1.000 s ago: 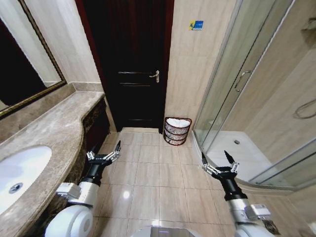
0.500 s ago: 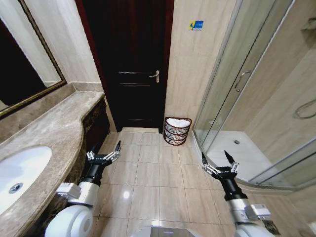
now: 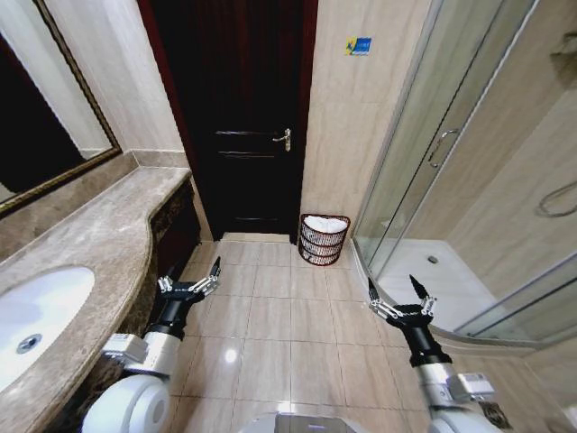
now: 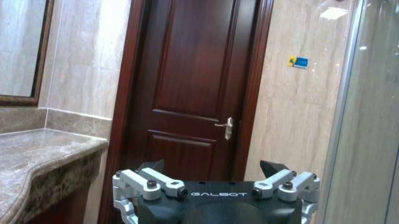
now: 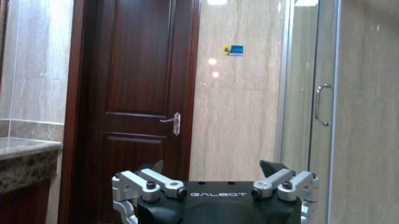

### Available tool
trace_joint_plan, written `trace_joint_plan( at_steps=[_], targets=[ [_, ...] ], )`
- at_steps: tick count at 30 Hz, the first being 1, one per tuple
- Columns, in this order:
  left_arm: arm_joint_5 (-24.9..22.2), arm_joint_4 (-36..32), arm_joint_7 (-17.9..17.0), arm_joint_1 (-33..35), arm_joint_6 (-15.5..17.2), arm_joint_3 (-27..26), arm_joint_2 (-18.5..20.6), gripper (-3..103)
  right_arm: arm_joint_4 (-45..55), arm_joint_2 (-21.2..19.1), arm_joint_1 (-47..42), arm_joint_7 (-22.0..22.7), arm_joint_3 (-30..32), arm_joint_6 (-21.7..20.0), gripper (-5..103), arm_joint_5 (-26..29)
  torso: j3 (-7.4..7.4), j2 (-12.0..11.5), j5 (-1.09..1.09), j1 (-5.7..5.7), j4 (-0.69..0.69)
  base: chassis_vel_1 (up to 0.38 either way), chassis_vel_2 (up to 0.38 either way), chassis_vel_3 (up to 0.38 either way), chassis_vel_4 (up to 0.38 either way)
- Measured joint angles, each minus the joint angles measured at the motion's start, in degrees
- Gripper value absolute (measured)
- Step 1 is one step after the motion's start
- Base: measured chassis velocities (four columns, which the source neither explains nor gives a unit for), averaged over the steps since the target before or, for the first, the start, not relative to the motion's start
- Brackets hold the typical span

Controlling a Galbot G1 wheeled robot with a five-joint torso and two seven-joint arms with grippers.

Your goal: Discard the used towel into the hamper.

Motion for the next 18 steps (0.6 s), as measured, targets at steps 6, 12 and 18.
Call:
trace_joint_plan(
  at_steps=[6,12,18],
  targets=[
    [0.0,0.0,0.0,0.0,0.0,0.0,0.0,100,0.0,0.0,0.0,0.0,0.0,0.0,100,0.0,0.00,0.0,0.00,0.00,0.00,0.000,0.000,0.000,0.000],
    [0.0,0.0,0.0,0.0,0.0,0.0,0.0,100,0.0,0.0,0.0,0.0,0.0,0.0,100,0.0,0.00,0.0,0.00,0.00,0.00,0.000,0.000,0.000,0.000],
    [0.0,0.0,0.0,0.0,0.0,0.0,0.0,100,0.0,0.0,0.0,0.0,0.0,0.0,100,0.0,0.00,0.0,0.00,0.00,0.00,0.000,0.000,0.000,0.000]
  ],
)
